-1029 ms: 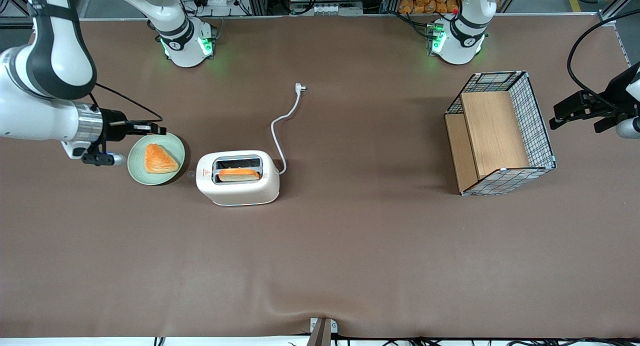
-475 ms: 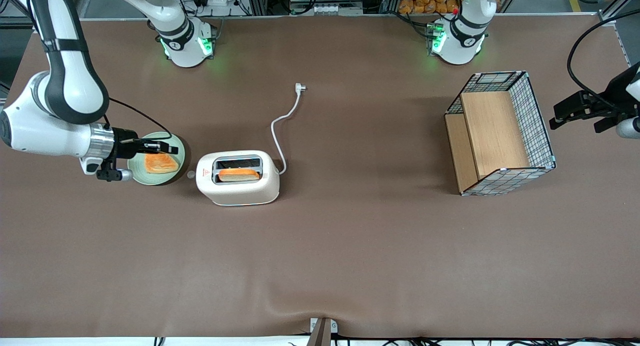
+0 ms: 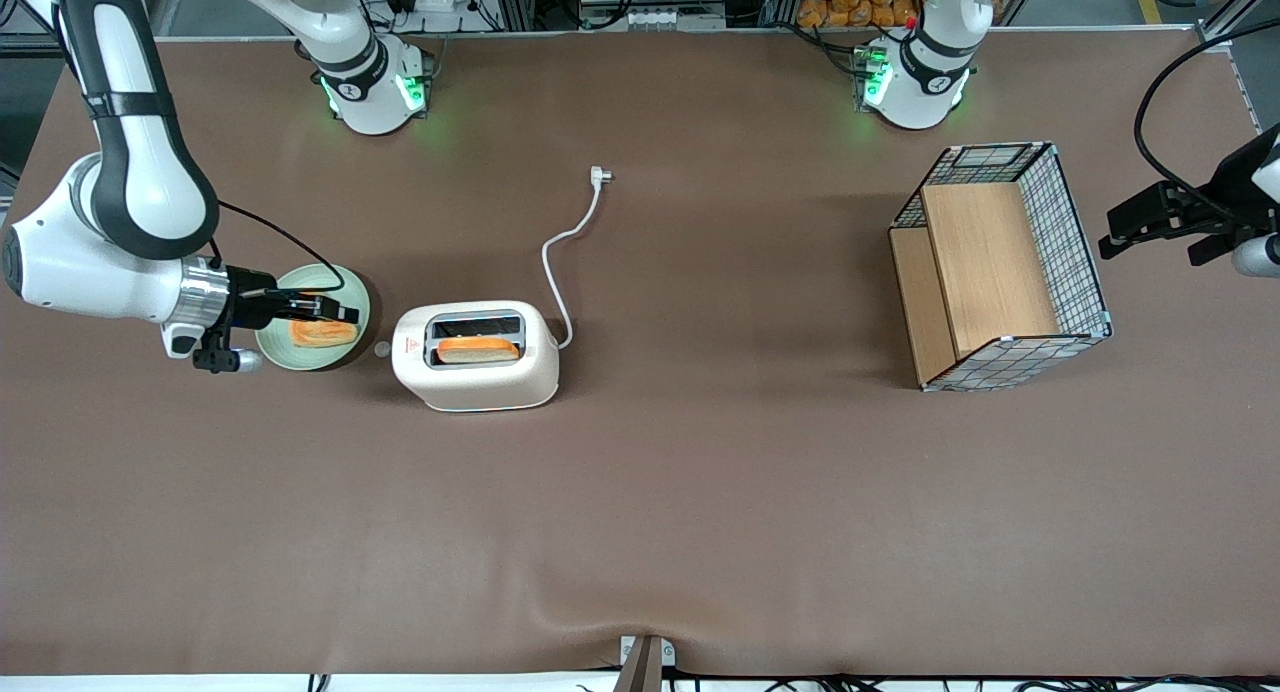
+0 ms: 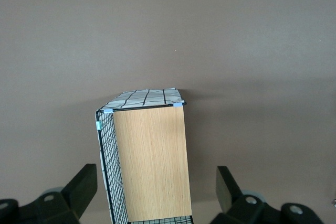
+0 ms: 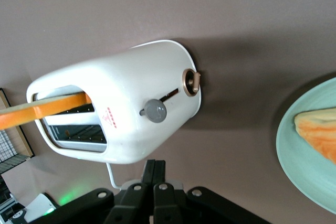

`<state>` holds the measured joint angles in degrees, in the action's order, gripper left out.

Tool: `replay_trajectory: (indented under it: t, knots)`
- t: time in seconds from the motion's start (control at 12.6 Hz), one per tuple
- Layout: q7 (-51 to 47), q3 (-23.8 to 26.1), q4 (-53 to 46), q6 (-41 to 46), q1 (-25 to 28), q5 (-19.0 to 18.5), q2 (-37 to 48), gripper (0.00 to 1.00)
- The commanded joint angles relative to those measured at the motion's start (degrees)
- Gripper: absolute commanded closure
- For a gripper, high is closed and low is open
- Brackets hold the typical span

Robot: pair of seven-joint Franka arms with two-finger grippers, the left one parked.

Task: Press toaster button with right arm
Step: 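Move the right gripper over the green plate toward the toaster's side knob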

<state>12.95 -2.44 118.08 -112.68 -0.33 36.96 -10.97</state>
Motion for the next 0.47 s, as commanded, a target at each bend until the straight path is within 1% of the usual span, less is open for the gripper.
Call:
replay_trajectory:
  t: [0.0, 0.24, 0.4]
  knots:
    - [1.64, 0.15, -1.80, -2.01, 0.15, 1.98, -3.09, 1.00]
    - [1.55, 0.15, -2.33, -2.81, 0.94, 2.06, -4.06, 1.00]
    - [1.64, 0.15, -2.42, -3.42, 1.12, 3.55, -4.50, 1.00]
